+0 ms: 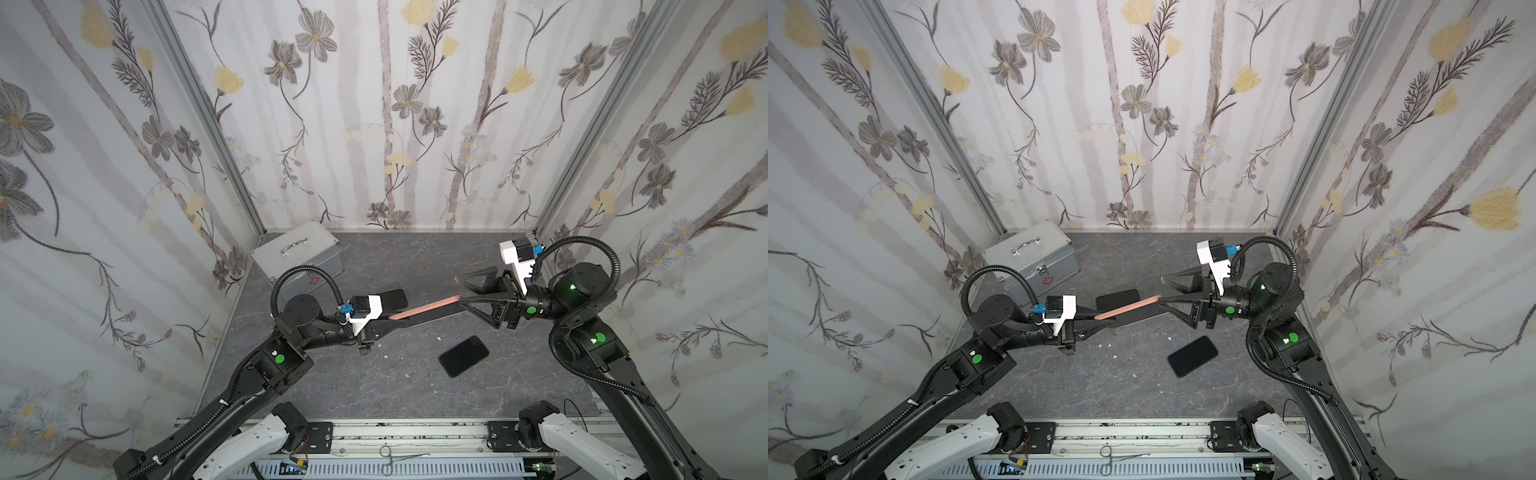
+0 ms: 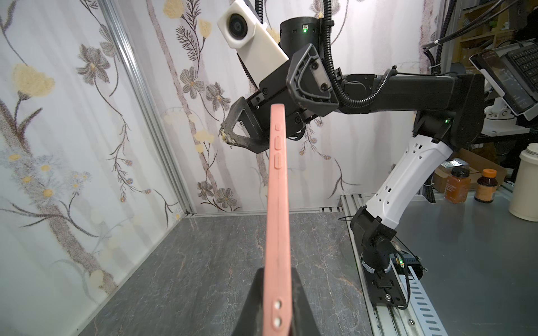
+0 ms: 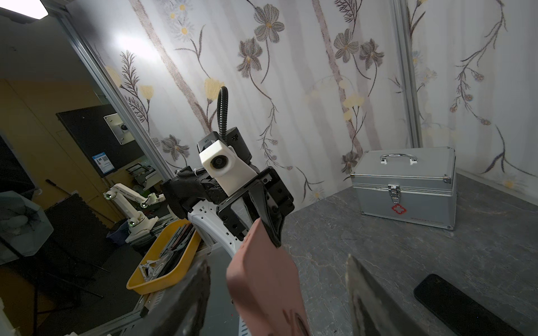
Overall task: Take the phone out of the phone case
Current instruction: Remove the phone case from the phone.
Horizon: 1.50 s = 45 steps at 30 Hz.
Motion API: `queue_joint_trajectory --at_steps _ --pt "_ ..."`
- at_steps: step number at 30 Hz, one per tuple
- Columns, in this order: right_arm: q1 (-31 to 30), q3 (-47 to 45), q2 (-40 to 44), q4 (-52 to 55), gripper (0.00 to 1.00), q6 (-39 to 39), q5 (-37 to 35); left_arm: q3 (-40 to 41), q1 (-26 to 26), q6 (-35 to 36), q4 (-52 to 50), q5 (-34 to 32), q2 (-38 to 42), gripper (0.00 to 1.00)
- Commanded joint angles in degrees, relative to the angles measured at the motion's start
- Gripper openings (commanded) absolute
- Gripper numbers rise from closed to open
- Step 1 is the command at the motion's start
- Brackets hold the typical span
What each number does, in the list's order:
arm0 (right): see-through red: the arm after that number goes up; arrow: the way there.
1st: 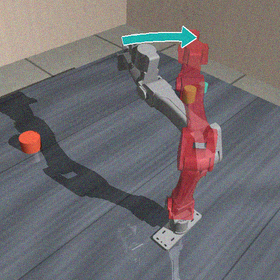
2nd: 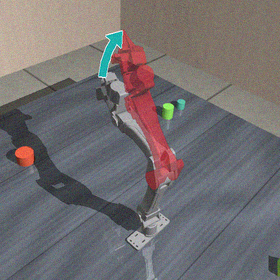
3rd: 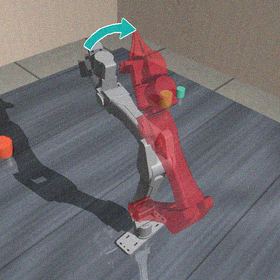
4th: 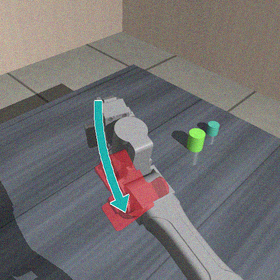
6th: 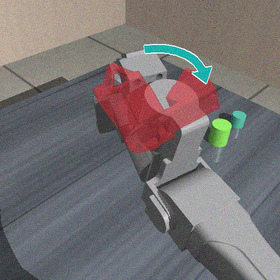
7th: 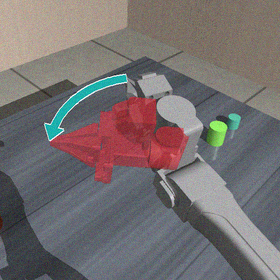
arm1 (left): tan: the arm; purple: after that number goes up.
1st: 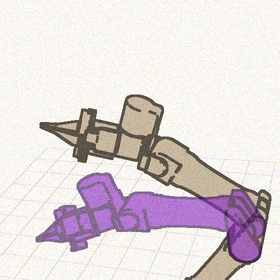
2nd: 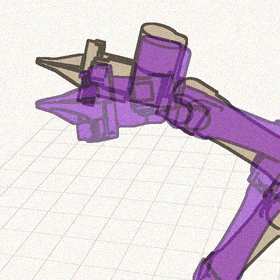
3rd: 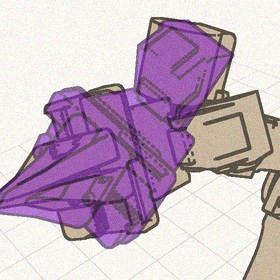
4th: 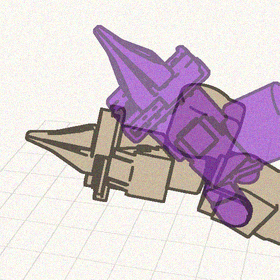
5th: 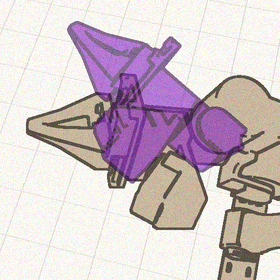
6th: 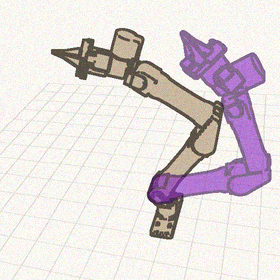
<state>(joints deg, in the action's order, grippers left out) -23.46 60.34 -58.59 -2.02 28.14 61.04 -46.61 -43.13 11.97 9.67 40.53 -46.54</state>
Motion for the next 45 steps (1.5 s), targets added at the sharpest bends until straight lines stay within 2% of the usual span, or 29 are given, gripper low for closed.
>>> queue_joint_trajectory --at_steps 1,14,26,37,45 --pt "-0.43 0.24 -0.78 -0.35 0.69 0.59 -0.39 -0.32 -0.02 0.09 5.16 -0.30 0.04 0.00" --pt "-1.84 -1.05 -2.16 -3.42 0.50 6.17 -0.86 -0.72 -0.19 0.17 5.61 -0.86 0.06 0.00" --pt "-1.91 -4.17 -2.67 -10.37 0.34 18.18 0.14 -1.45 -0.37 4.17 5.49 -3.78 0.04 0.00" --pt "-2.00 -6.17 -3.69 -10.65 0.29 21.52 1.29 -3.84 -0.28 10.64 2.43 -7.31 -0.48 0.00" --pt "-2.09 -6.62 -4.57 -10.64 0.30 22.15 1.65 -4.33 -0.29 15.97 1.86 -10.86 -0.28 0.00"
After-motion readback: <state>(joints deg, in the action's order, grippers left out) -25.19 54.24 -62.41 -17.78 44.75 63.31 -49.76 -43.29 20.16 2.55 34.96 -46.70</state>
